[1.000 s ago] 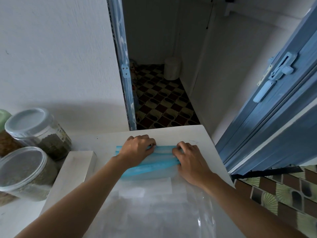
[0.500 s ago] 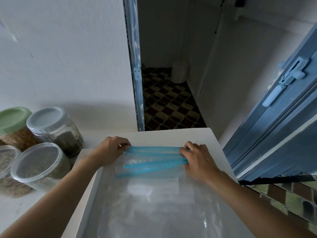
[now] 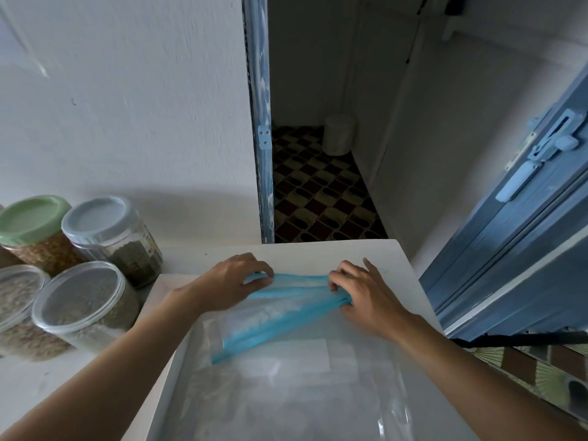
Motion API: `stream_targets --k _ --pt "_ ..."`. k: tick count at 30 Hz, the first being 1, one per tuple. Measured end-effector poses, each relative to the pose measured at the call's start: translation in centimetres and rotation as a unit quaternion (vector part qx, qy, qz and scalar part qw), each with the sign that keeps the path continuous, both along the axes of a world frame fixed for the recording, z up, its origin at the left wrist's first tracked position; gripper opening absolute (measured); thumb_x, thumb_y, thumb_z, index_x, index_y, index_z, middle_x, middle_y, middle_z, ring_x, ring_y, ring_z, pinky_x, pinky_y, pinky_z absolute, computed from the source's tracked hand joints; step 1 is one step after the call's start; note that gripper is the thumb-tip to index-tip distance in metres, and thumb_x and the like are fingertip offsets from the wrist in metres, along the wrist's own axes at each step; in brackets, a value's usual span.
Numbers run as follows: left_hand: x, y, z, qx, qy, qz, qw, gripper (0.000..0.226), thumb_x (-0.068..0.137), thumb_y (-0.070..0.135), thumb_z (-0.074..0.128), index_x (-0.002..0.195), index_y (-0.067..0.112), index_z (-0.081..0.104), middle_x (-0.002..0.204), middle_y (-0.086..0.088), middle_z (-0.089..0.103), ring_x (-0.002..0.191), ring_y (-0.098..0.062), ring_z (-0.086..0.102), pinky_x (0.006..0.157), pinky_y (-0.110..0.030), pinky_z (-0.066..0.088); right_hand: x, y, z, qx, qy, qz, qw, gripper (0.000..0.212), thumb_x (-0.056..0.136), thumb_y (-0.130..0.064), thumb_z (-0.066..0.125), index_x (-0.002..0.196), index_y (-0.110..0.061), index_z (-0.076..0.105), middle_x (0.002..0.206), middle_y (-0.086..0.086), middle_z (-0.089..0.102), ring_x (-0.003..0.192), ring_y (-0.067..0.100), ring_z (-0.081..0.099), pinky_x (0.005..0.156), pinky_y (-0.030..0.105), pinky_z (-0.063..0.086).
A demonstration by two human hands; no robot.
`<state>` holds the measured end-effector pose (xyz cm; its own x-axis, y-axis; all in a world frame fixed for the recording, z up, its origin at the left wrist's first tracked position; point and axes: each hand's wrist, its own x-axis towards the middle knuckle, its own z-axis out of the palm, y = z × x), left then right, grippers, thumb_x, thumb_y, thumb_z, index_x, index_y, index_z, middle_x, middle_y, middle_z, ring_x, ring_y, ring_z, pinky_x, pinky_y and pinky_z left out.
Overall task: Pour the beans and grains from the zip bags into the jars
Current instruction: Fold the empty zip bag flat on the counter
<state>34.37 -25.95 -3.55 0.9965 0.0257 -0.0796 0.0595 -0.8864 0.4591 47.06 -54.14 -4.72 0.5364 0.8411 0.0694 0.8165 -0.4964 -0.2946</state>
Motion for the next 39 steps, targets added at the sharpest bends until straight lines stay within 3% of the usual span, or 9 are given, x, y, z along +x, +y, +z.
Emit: stream_targets --k 2,4,10,15,19,25,30,35,39 --pt "0.0 -0.2 -0.1 0.026 -0.004 0.002 1.0 0.073 0.084 0.09 0.02 0.123 0.046 0.065 0.115 0.014 0.056 0.112 -0.009 0.051 0.099 -0.039 0.04 0.2 -0.4 -0.1 0.036 0.012 0.003 0.999 0.041 0.075 0.001 0.066 0.091 -0.03 0.044 0.1 -0.011 0.046 0.09 0.014 0.056 0.123 0.049 0.018" --pt "-0.2 -0.1 0.0 0.027 -0.036 -0.011 0.999 0.068 0.082 0.09 0.026 0.117 0.05 0.068 0.12 0.017 0.051 0.116 -0.004 0.046 0.099 -0.038 0.033 0.4 -0.6 -0.3 0.059 0.028 -0.003 0.998 0.038 0.076 0.001 0.071 0.091 -0.027 0.051 0.101 -0.01 0.051 0.092 0.013 0.056 0.123 0.05 0.02" --pt "-0.9 0.1 -0.3 0.034 -0.104 -0.068 0.992 0.005 0.094 0.036 0.072 0.097 0.034 0.075 0.096 0.02 0.067 0.087 0.003 0.06 0.086 -0.043 0.051 0.5 -0.8 -1.1 0.058 0.024 -0.01 0.998 0.032 0.076 0.003 0.074 0.096 -0.019 0.062 0.105 -0.008 0.056 0.102 0.015 0.058 0.123 0.052 0.018" --pt "-1.8 -0.9 -0.7 0.005 -0.061 -0.032 0.998 0.019 0.095 0.025 0.071 0.114 0.025 0.069 0.103 0.01 0.074 0.087 -0.006 0.067 0.087 -0.023 0.055 0.3 -1.1 -2.4 0.093 -0.074 0.011 0.993 0.044 0.063 0.011 0.075 0.096 -0.017 0.067 0.102 -0.006 0.062 0.103 0.015 0.057 0.119 0.056 0.024" --pt "-2.1 -1.4 -1.1 -0.037 -0.077 0.008 0.996 0.029 0.086 0.018 0.082 0.114 0.025 0.075 0.089 0.016 0.071 0.075 0.004 0.065 0.079 0.0 0.044 0.3 -1.5 -3.0 0.098 -0.12 0.023 0.988 0.042 0.064 0.004 0.082 0.099 -0.018 0.072 0.109 -0.003 0.064 0.11 0.015 0.057 0.116 0.063 0.029" --pt "-1.6 -0.9 -0.8 -0.087 -0.099 0.023 0.991 0.021 0.082 0.019 0.086 0.094 0.031 0.074 0.081 0.018 0.068 0.079 -0.001 0.066 0.073 -0.009 0.051 0.0 -1.3 -2.9 0.08 -0.123 0.017 0.989 0.044 0.062 0.004 0.081 0.1 -0.018 0.072 0.111 -0.002 0.062 0.105 0.017 0.057 0.108 0.061 0.043" --pt "-1.3 -1.2 -1.3 -0.028 -0.091 0.02 0.995 0.028 0.099 0.043 0.061 0.119 0.027 0.071 0.105 0.007 0.068 0.088 -0.011 0.065 0.084 -0.036 0.057 0.3 0.0 -2.0 0.054 -0.08 -0.027 0.995 0.035 0.065 0.004 0.075 0.093 -0.017 0.07 0.101 -0.001 0.061 0.095 0.024 0.061 0.101 0.055 0.046" --pt "-2.4 -2.3 -0.4 0.096 -0.024 -0.017 0.995 0.069 0.086 0.086 0.039 0.142 0.047 0.048 0.129 0.019 0.052 0.114 -0.005 0.05 0.1 -0.038 0.041 1.0 1.6 -0.9 0.067 0.001 -0.092 0.993 0.034 0.071 -0.016 0.08 0.104 -0.021 0.074 0.111 -0.004 0.061 0.109 0.022 0.057 0.098 0.046 0.045" --pt "-3.1 -2.5 -1.1 0.091 -0.077 0.013 0.993 0.045 0.098 0.052 0.047 0.137 0.032 0.059 0.115 0.001 0.07 0.101 -0.026 0.066 0.086 -0.04 0.05 0.2 1.7 -0.5 0.138 0.024 -0.105 0.985 0.049 0.065 -0.034 0.094 0.107 -0.022 0.072 0.111 -0.006 0.06 0.108 0.016 0.054 0.092 0.04 0.044"
